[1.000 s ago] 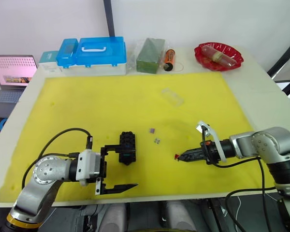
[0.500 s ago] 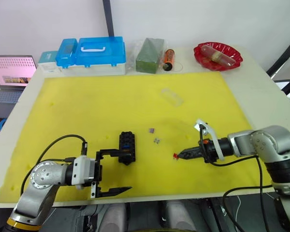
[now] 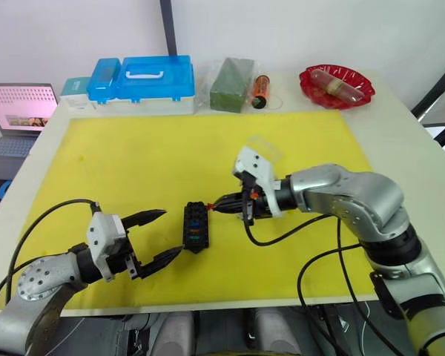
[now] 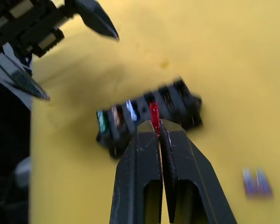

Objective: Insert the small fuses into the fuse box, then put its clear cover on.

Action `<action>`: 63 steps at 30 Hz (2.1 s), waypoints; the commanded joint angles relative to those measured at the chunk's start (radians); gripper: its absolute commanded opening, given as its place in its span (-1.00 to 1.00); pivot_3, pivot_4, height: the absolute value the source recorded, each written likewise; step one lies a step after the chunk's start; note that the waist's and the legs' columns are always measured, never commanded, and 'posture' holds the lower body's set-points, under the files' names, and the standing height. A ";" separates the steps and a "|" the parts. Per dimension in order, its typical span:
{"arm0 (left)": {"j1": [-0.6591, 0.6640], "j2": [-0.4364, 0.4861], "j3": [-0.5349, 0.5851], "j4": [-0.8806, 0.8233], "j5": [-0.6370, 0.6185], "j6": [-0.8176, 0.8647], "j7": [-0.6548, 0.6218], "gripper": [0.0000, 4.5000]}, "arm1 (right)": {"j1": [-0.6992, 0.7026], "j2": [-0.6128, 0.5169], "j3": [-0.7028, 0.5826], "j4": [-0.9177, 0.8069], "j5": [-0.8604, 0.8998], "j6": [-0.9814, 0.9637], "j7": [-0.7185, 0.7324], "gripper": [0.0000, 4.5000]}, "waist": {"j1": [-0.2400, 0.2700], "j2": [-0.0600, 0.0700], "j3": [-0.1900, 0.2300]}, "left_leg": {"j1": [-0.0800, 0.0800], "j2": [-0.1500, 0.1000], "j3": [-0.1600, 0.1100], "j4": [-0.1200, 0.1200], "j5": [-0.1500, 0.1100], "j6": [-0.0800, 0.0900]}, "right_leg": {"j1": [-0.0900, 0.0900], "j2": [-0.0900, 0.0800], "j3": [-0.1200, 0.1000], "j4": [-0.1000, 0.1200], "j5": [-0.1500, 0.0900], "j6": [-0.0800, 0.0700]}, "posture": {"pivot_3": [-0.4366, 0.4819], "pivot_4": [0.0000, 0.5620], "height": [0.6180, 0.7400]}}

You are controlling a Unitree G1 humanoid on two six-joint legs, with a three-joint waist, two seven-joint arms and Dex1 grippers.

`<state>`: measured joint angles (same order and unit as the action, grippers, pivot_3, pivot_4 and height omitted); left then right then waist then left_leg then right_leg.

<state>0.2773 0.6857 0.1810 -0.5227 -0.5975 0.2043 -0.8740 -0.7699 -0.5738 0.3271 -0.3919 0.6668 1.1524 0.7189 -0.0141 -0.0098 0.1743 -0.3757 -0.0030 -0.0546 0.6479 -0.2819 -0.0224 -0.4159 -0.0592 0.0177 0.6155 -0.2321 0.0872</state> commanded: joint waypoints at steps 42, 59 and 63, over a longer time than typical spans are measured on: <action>-0.267 0.049 -0.021 0.152 -0.022 0.064 -0.218 1.00 | -0.061 0.110 0.173 0.102 -0.302 -0.202 0.132 -0.99 | -0.004 0.000 0.000 | 0.000 -0.001 -0.001 -0.001 0.000 0.000 | -0.003 0.000 0.000 0.002 0.000 -0.001 | -0.05 -0.47 1.00; -0.294 0.041 -0.044 0.188 0.023 0.035 -0.236 1.00 | -0.068 0.130 0.199 0.109 -0.334 -0.195 0.160 -0.99 | -0.003 0.000 0.000 | 0.000 0.000 -0.002 -0.001 0.000 0.000 | -0.004 -0.001 0.000 0.003 0.000 0.000 | -0.05 -0.47 1.00; -0.297 0.035 -0.053 0.191 0.030 0.029 -0.234 1.00 | -0.072 0.137 0.200 0.115 -0.342 -0.204 0.166 -0.99 | -0.003 0.000 0.000 | 0.000 0.000 -0.002 -0.001 0.000 0.000 | -0.004 -0.001 0.000 0.003 0.000 0.000 | -0.05 -0.47 1.00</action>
<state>-0.0081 0.7209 0.1289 -0.3216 -0.5748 0.2497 -1.1076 -0.8126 -0.4490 0.5355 -0.2682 0.3281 0.9636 0.8782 -0.0174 -0.0094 0.1743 -0.3761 -0.0035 -0.0566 0.6467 -0.2818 -0.0226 -0.4196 -0.0600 0.0182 0.6186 -0.2318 0.0869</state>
